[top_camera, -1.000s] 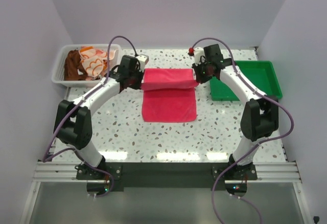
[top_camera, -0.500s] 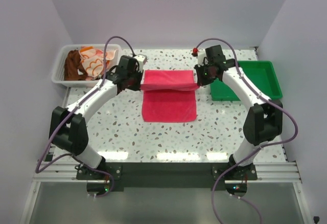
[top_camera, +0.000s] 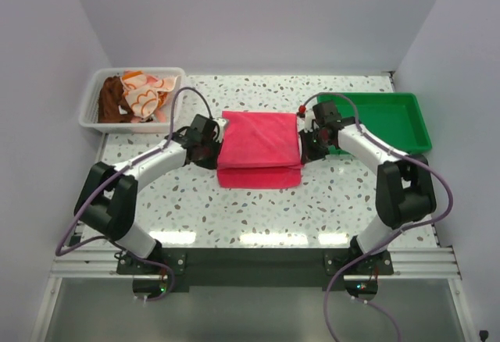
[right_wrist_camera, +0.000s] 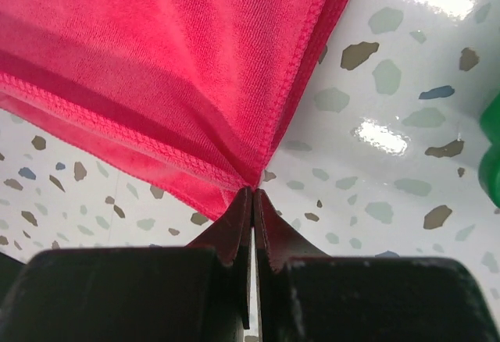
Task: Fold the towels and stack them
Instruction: Fold the towel
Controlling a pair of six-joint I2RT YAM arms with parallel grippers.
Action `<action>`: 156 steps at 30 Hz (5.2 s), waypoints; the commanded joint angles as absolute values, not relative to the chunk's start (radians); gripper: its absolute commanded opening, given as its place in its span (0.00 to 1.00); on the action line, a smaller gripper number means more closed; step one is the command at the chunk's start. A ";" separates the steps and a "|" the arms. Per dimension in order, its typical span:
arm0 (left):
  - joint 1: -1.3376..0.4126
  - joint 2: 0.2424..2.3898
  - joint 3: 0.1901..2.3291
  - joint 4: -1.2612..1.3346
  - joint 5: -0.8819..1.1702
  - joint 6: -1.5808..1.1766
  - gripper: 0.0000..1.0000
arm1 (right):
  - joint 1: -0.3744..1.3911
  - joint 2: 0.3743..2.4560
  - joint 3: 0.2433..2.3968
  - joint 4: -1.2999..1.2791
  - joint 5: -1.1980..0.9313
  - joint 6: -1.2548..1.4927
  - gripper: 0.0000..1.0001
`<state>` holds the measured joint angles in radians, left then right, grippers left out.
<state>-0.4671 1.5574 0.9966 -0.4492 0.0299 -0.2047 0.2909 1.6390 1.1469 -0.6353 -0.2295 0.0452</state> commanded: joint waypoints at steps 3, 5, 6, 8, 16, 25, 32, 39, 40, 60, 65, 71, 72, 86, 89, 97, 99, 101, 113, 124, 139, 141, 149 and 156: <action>-0.469 1.603 0.989 -0.402 -0.015 -0.229 0.00 | 0.285 1.680 1.128 -0.545 -0.226 0.083 0.00; -0.472 1.611 0.986 -0.399 -0.014 -0.229 0.00 | 0.287 1.687 1.117 -0.538 -0.216 0.089 0.00; -0.472 1.620 0.982 -0.400 -0.012 -0.230 0.00 | 0.285 1.690 1.114 -0.537 -0.212 0.090 0.00; -0.479 1.631 0.977 -0.400 -0.009 -0.229 0.00 | 0.287 1.692 1.108 -0.532 -0.207 0.095 0.00; -0.488 1.620 1.006 -0.422 -0.021 -0.225 0.00 | 0.287 1.666 1.129 -0.546 -0.175 0.104 0.00; -0.497 1.525 1.025 -0.472 -0.011 -0.233 0.00 | 0.285 1.575 1.135 -0.571 -0.169 0.123 0.00; -0.505 1.457 1.032 -0.502 -0.017 -0.233 0.00 | 0.293 1.497 1.111 -0.595 -0.164 0.127 0.00; -0.517 1.477 0.988 -0.480 -0.005 -0.242 0.00 | 0.296 1.485 1.037 -0.557 -0.166 0.166 0.00; -0.518 1.485 0.986 -0.477 -0.006 -0.241 0.00 | 0.298 1.491 1.022 -0.551 -0.166 0.166 0.00; -0.569 1.592 0.939 -0.440 0.005 -0.287 0.00 | 0.302 1.582 0.946 -0.477 -0.169 0.187 0.00; -0.568 1.553 1.037 -0.506 -0.078 -0.278 0.00 | 0.304 1.531 1.038 -0.532 -0.143 0.190 0.00; -0.571 1.414 1.065 -0.545 -0.104 -0.265 0.00 | 0.311 1.365 1.069 -0.580 -0.121 0.192 0.00; -0.569 1.405 1.057 -0.535 -0.104 -0.262 0.00 | 0.310 1.355 1.057 -0.586 -0.118 0.187 0.00; -0.571 1.500 0.885 -0.450 -0.038 -0.285 0.00 | 0.311 1.440 0.850 -0.460 -0.124 0.212 0.00; -0.572 1.526 0.876 -0.439 -0.018 -0.288 0.00 | 0.310 1.474 0.838 -0.445 -0.117 0.215 0.00; -0.578 1.532 0.848 -0.431 0.021 -0.305 0.03 | 0.310 1.497 0.821 -0.439 -0.129 0.216 0.02; -0.580 1.520 0.841 -0.437 0.025 -0.313 0.06 | 0.311 1.491 0.824 -0.452 -0.144 0.216 0.09; -0.580 1.490 0.830 -0.443 0.031 -0.321 0.15 | 0.316 1.470 0.824 -0.471 -0.155 0.215 0.16; -0.604 1.168 0.680 -0.486 0.164 -0.460 0.56 | 0.469 1.218 0.767 -0.635 -0.215 0.290 0.35; -0.604 1.267 0.833 -0.469 0.023 -0.521 0.56 | 0.499 1.318 0.890 -0.537 -0.089 0.284 0.36; -0.606 1.296 0.706 -0.362 -0.175 -0.842 0.57 | 0.503 1.327 0.825 -0.439 0.069 0.560 0.62; -0.604 1.301 0.686 -0.333 -0.179 -0.861 0.56 | 0.503 1.324 0.805 -0.422 0.077 0.572 0.62; -0.604 1.351 0.650 -0.256 -0.170 -0.902 0.52 | 0.503 1.330 0.746 -0.342 0.049 0.614 0.61; -0.604 1.390 0.629 -0.221 -0.150 -0.911 0.44 | 0.503 1.336 0.724 -0.311 0.041 0.611 0.61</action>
